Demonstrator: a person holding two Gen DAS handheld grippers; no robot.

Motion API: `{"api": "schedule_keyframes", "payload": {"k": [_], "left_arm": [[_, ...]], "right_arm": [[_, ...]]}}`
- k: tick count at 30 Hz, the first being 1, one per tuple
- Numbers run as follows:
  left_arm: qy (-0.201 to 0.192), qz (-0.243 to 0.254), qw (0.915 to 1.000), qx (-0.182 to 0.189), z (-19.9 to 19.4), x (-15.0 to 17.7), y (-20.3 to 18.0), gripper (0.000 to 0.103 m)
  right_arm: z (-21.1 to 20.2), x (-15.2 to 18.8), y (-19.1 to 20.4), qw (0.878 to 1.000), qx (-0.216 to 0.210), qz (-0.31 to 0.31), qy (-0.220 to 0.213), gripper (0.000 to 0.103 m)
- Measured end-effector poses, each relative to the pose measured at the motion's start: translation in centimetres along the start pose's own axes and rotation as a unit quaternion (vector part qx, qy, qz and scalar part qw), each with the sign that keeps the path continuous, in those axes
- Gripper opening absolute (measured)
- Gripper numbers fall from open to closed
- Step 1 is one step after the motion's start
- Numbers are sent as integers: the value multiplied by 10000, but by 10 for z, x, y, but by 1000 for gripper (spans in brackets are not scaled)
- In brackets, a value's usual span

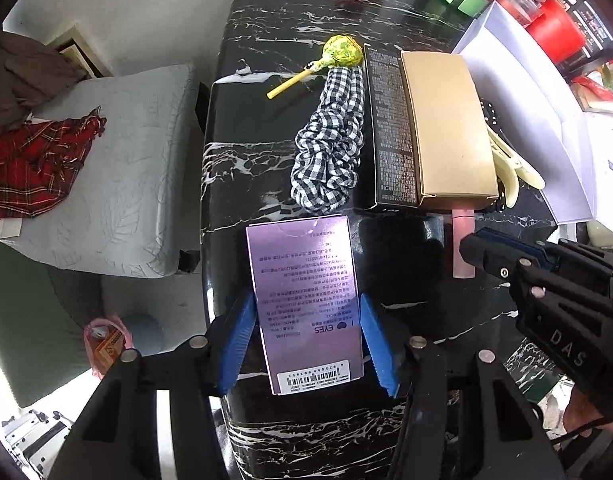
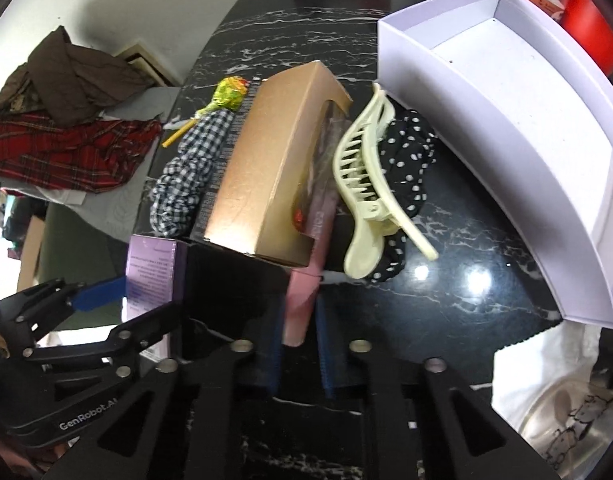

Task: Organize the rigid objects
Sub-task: 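Grasp the purple EYES box with the left gripper while the right gripper grasps the pink lip gloss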

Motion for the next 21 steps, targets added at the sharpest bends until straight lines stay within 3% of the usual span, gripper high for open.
{"api": "schedule_keyframes", "payload": {"k": [5,12,13,15,17,21], "left_arm": [[-25,-32,10000,33,-2,4,3,53],[-37,-7,9999,146,-5,9,-1,53],[-53,-2,9999,155,-6,9,-2,53],[-79,-8,9999,153,-8,10,-2,53],[-101,-31,9999,134,-9,9,0,53],[-123,-127,9998,107,-10,8,5,53]], "right_arm": [[-5,11,0,9999,40,-69,63,3],[-12,40,-4,9998,-162,110,79,4],[-14,40,-5,9999,-101,122,56,7],[-15,37,-5,10000,28,55,18,23],[-18,31,-4,9998,132,18,-122,47],[-18,19,-1,9995,146,-65,-265,48]]}}
Point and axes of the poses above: each gripper's, at about its wrist camera, not at the fingertips, and z roughly the way its jaws point, y to its left, x to its underside, the point moved 8 cm from there along z, roughly the way its jaws point, and after that the axes turned 6 degrees about -z, right-handed, at the moved point
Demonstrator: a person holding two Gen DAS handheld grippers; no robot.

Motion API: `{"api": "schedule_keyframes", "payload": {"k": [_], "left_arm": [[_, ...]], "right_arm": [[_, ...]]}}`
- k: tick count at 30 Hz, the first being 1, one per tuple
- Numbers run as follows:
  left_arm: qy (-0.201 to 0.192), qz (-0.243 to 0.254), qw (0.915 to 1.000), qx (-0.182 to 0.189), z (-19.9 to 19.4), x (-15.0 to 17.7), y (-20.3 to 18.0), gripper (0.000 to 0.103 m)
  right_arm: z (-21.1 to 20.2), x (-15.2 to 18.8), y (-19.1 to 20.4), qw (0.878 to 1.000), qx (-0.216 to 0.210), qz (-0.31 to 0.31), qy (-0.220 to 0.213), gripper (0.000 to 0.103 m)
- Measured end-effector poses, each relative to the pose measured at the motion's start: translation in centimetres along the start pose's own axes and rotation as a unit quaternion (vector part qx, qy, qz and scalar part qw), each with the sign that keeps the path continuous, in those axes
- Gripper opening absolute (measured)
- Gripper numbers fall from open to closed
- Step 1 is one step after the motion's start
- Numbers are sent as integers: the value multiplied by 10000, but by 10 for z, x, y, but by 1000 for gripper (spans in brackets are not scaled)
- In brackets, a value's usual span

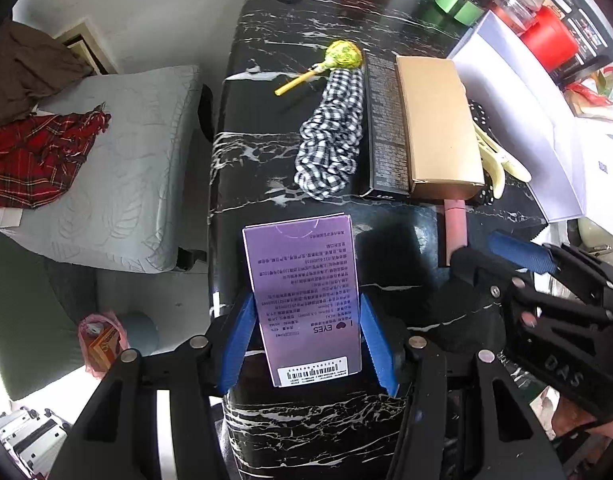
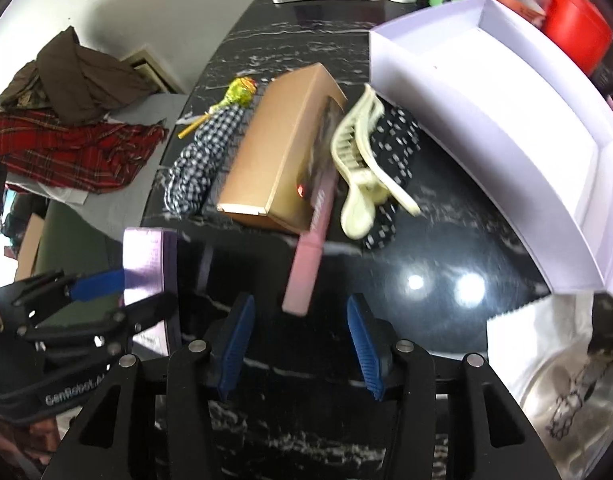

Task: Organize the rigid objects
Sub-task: 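Grasp the purple EYES box with the left gripper while the right gripper grasps the pink lip gloss, then lift the purple box and pink lip gloss and carry both toward the white gift box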

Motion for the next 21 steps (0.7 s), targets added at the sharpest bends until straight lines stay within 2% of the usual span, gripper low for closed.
{"api": "schedule_keyframes", "payload": {"k": [4,6,10,16,18,21], "left_arm": [[12,-87,10000,-41,1,1,6,53],[21,-123,9999,-43,2,1,8,53],[34,-160,9999,-34,5,-1,10,53],[18,-63,10000,4,5,-2,6,53],[12,-16,10000,8,4,-2,3,48],[42,43,10000,52,4,-1,-1,48]], "right_arm": [[14,-10,2,10000,-18,-2,51,48],[20,-14,2,10000,-48,44,63,42],[24,-18,3,9998,179,-12,-1,17],[22,-11,-1,9998,132,-6,137,15],[18,1,-7,9997,90,21,242,14],[15,17,-9,9992,30,30,410,14]]}}
Point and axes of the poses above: each gripper's, at about its wrist camera, not at the fingertips, and z roughly the way its jaws point, y to its left, x to its underside, the point moved 8 cm from there along z, roughly the way its jaws point, and after that the axes turned 6 degrees about -z, right-handed, at the moved point
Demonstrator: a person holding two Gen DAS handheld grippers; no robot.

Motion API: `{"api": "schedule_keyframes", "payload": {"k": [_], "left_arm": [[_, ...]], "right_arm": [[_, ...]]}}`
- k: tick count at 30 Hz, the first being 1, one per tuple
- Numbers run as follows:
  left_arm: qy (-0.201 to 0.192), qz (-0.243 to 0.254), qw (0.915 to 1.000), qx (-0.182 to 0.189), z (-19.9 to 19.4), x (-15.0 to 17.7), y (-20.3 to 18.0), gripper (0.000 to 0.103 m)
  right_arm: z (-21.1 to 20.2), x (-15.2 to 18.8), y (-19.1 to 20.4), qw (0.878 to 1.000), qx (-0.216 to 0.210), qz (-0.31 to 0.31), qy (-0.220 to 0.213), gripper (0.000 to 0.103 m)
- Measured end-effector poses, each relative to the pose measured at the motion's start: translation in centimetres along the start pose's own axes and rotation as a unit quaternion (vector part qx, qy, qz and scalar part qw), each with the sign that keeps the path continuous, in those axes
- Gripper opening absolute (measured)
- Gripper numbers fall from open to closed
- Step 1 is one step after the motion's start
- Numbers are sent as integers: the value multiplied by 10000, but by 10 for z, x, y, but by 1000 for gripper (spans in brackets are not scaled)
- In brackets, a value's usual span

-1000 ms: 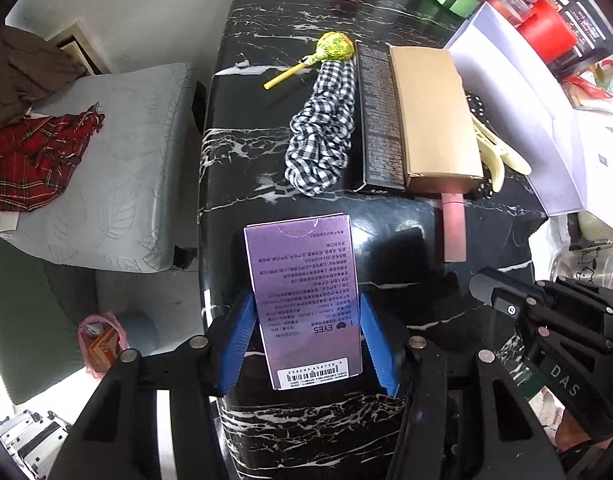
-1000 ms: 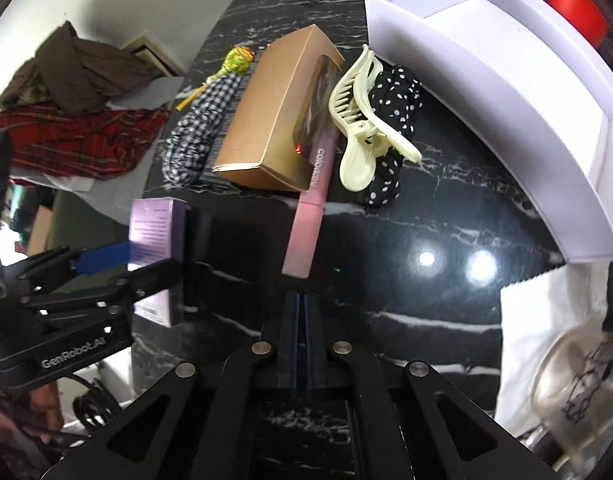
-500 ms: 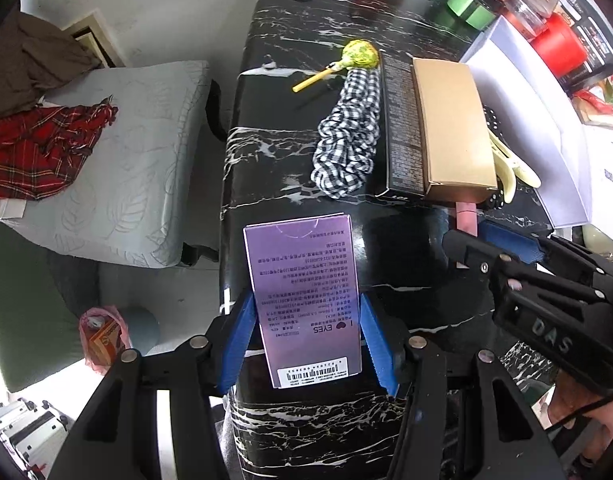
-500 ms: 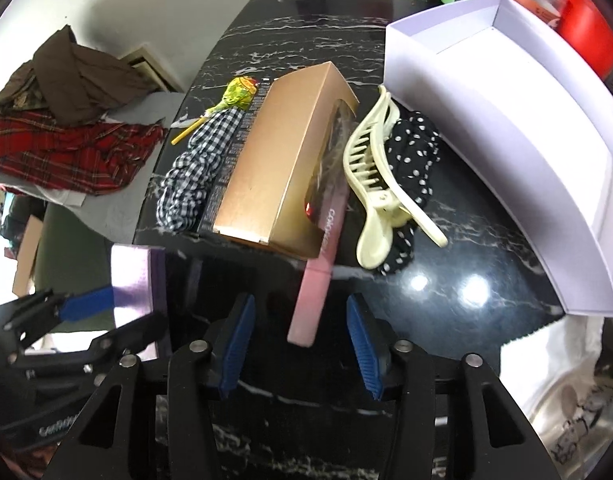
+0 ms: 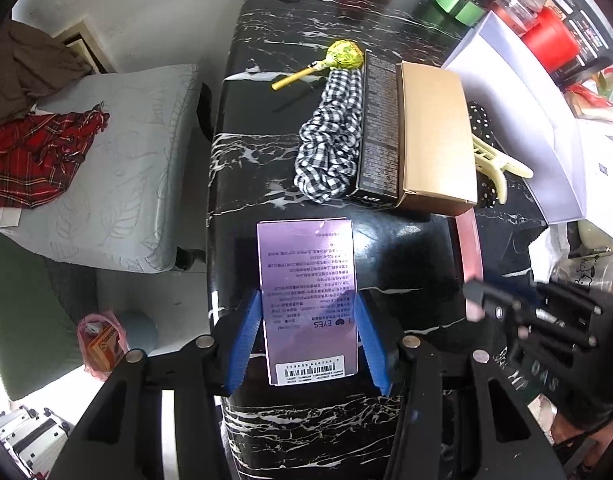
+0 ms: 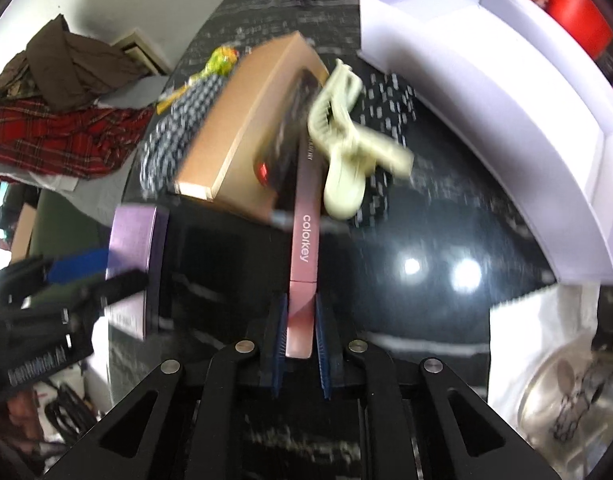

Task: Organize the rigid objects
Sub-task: 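Lift the purple box and pink lip gloss and carry both toward the white gift box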

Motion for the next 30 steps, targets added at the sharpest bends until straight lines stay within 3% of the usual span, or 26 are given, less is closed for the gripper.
{"api": "schedule_keyframes", "payload": {"k": [7,13,14,15,17,19,21,24,26,28,30], "left_arm": [[-17,114,9999,46,1,0,-7,48],[162,-151,9996,176,5,-5,-2,50],[221,-243,9992,223,8,-5,0,53],[279,-303,9989,216,10,-5,2,63],[319,-290,9990,-72,14,-7,5,78],[375,-132,9981,-464,22,-8,8,81],[387,-78,9974,-598,25,-8,10,83],[241,-163,9981,-535,25,-9,13,83],[111,-109,9983,-568,22,-8,15,76],[-113,44,9978,-658,17,-8,18,53],[-156,215,9972,-706,17,-10,14,52]], "right_arm": [[0,12,1,9998,11,-15,178,15],[2,-9,5,9998,175,-93,-20,27],[3,-11,5,9997,205,-118,-32,27],[4,-14,6,9996,234,-143,-47,27],[5,-19,8,9995,255,-174,-58,27],[7,-22,9,9994,267,-186,-71,27],[6,-23,9,9994,290,-193,-88,27],[6,-21,9,9991,328,-216,-134,28],[4,-20,7,9990,348,-224,-158,28],[4,-20,9,9987,383,-270,-191,27],[1,-15,7,9981,485,-312,-210,17]]}}
Point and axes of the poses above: each gripper's, at about its wrist camera, not at the fingertips, and z roughly the way its jaws point, y to its left, x to its underside, the point moved 8 cm from there along z, roughly the way its jaws point, and after that the axes turned 6 degrees about -z, right-handed, at the moved point
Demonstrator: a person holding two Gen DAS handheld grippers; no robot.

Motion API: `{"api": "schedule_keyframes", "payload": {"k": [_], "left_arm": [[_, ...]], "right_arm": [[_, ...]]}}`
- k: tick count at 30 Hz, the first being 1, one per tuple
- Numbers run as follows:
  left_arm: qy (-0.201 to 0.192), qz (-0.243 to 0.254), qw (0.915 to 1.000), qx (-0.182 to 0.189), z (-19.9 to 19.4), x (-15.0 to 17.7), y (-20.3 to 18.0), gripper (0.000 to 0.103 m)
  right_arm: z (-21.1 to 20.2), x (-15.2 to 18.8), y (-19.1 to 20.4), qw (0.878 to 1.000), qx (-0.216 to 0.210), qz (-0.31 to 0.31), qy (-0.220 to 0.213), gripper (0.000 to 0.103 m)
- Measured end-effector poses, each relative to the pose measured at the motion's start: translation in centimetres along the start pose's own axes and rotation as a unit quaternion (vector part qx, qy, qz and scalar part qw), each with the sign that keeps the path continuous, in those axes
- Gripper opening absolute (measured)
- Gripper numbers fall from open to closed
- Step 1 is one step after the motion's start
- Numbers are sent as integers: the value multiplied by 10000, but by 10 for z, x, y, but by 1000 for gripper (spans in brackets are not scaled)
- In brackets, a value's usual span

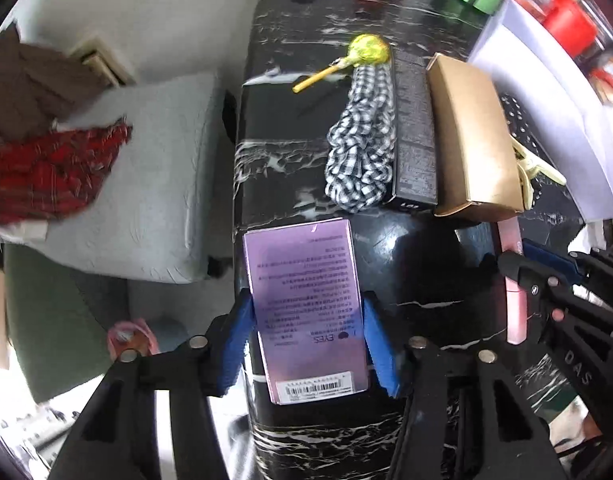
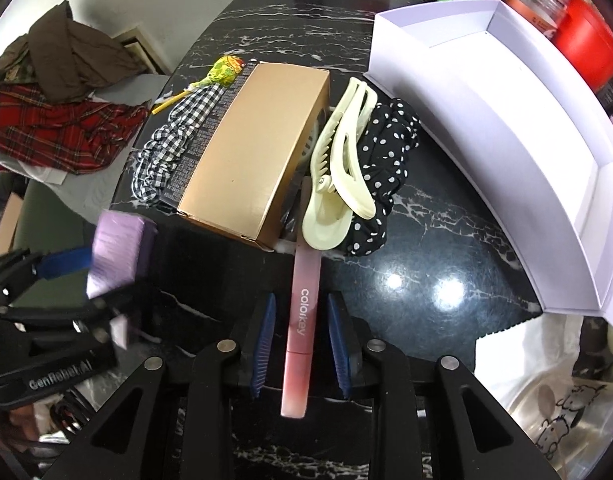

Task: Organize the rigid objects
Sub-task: 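Lift the purple box and pink lip gloss and carry both toward the white gift box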

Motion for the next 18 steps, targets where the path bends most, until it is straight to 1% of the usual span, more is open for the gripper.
{"api": "schedule_keyframes", "payload": {"k": [1,7,13,18], "left_arm": [[-15,21,10000,11,1,-1,-1,52],[19,57,9996,288,-1,3,-12,51],[-26,234,9989,407,-19,7,-18,51],[-189,403,9979,464,-42,0,-22,51]], "right_arm": [[1,1,1,10000,19,-37,7,15],[-1,6,5,9999,-102,30,92,14],[-9,16,8,9996,-230,20,175,13],[-23,21,9,9995,-299,38,125,13]]}}
Point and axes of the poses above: each gripper's, at about its wrist camera, not at the fingertips, and z roughly the way its jaws point, y to its left, x to its underside, the point moved 8 cm from there along z, roughly the way its jaws point, and after that the axes turned 6 degrees about -z, right-handed, at the moved point
